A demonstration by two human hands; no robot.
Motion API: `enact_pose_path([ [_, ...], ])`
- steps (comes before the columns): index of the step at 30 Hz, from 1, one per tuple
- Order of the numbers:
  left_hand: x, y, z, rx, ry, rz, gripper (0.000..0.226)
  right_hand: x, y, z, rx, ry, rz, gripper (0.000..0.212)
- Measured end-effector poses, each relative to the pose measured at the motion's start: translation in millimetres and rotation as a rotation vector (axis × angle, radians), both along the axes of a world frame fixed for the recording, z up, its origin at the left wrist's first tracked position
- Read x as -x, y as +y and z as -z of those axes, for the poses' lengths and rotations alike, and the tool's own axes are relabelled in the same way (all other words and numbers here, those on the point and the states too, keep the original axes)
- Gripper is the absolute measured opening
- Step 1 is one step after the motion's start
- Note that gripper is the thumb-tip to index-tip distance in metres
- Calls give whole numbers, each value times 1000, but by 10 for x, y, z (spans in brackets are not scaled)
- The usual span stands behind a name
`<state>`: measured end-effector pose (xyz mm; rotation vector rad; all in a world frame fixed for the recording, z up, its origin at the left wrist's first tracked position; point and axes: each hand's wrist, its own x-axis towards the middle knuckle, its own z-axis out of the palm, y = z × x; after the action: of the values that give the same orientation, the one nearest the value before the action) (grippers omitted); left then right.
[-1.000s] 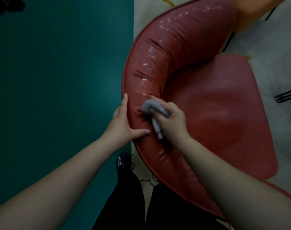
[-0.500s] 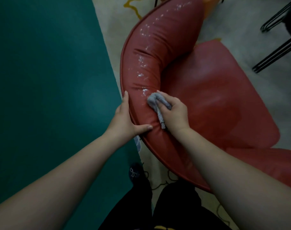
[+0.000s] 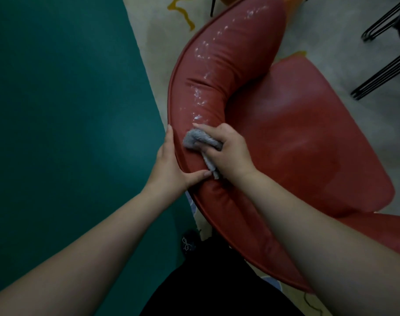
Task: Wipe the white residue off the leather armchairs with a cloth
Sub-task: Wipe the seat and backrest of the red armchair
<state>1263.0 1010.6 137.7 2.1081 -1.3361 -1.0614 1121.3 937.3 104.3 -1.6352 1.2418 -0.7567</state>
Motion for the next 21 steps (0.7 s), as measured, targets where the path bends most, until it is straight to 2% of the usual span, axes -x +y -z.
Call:
enact_pose_path([
  [4, -46, -126, -51, -14, -5, -3, 136, 259, -259, 68, -107, 167, 117, 37],
  [6, -83, -183, -69, -17, -8, -10, 135, 307, -313, 34, -155, 92, 161, 35],
  [9, -94, -259, -71, -21, -30, -10, 133, 99, -231, -40, -106, -60, -22, 39],
  [11, -92, -282, -70, -33, -21, -18, 133, 61, -192, 6, -97, -7, -102, 41],
  [14, -120, -322, -86, -32, -32, 1, 135, 212, -356, 64, -156, 71, 33, 35],
  [16, -153, -349, -78, -34, -34, 15, 135, 190, -390, 26, -189, -5, 113, 34],
  [18, -161, -378, -55, -30, -35, 29, 135, 32, -337, -29, -113, -93, 84, 36],
  [21, -179, -421, -14, -20, -16, 35, 135, -85, -280, 64, -85, -38, 12, 39],
])
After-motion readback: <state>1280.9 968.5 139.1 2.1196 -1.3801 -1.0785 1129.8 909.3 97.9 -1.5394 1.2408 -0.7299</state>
